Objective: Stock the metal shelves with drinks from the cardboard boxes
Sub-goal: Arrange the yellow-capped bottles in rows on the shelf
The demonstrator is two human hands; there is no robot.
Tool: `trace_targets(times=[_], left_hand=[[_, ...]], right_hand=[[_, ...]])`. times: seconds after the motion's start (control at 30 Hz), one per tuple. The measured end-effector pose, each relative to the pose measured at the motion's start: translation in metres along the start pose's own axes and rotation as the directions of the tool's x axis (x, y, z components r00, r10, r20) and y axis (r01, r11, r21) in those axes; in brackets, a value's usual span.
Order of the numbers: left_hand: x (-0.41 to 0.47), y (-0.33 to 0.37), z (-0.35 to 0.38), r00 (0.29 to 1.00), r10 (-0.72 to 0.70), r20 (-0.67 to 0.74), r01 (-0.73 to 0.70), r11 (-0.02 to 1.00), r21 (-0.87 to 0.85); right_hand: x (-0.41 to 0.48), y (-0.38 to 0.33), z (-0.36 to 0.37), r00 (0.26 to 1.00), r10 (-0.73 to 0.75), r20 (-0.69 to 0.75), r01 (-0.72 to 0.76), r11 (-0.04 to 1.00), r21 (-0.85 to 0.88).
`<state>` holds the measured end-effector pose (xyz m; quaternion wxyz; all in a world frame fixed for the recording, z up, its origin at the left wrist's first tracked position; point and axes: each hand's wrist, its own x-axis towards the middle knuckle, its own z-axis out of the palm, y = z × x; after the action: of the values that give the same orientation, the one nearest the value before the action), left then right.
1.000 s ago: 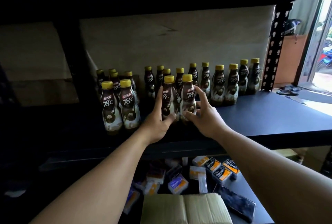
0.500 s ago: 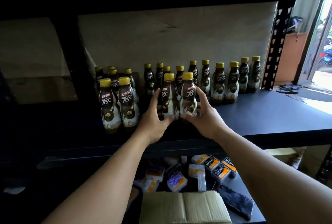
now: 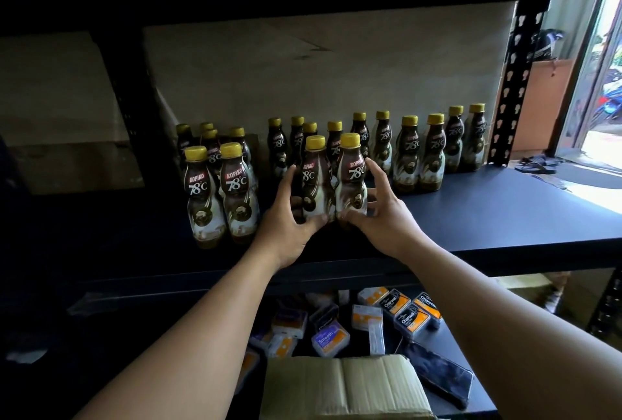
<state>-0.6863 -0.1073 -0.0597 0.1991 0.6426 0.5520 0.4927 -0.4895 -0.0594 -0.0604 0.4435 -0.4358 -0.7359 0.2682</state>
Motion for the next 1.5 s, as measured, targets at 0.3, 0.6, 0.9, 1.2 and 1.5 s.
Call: trace_targets(times=[0.3, 0.6, 0.9, 1.2, 1.5], left_hand=[[0.0006, -0.0013, -0.0002, 0.999, 0.025, 0.04, -0.025, 1.0, -0.009], [-0.0001, 0.0019, -0.0004, 0.998, 0.043, 0.039, -0.044, 0.999, 0.031], [0.0018, -0.0024, 0.0006, 0.998, 0.04, 0.052, -0.04, 0.999, 0.004], [0.0015, -0.0018, 0.0004, 0.997, 0.044, 0.057, -0.045, 0.999, 0.022], [0.0024, -0.0034, -0.0006, 0.996, 0.031, 0.079, -0.034, 0.999, 0.035]], right_hand=[[-0.0035, -0.0052, -0.0033, 1.0, 0.023, -0.003, -0.022, 1.0, 0.022], [-0.0022, -0.0017, -0.003, 1.0, 0.009, -0.006, -0.009, 0.999, 0.034], [-0.0027, -0.0003, -0.0033, 1.0, -0.027, -0.013, 0.028, 0.999, 0.035], [-0.0028, 0.0033, -0.0027, 0.996, -0.094, -0.007, 0.094, 0.995, 0.019], [-0.0049, 0.0023, -0.0029, 0.991, -0.134, -0.008, 0.134, 0.99, 0.03]])
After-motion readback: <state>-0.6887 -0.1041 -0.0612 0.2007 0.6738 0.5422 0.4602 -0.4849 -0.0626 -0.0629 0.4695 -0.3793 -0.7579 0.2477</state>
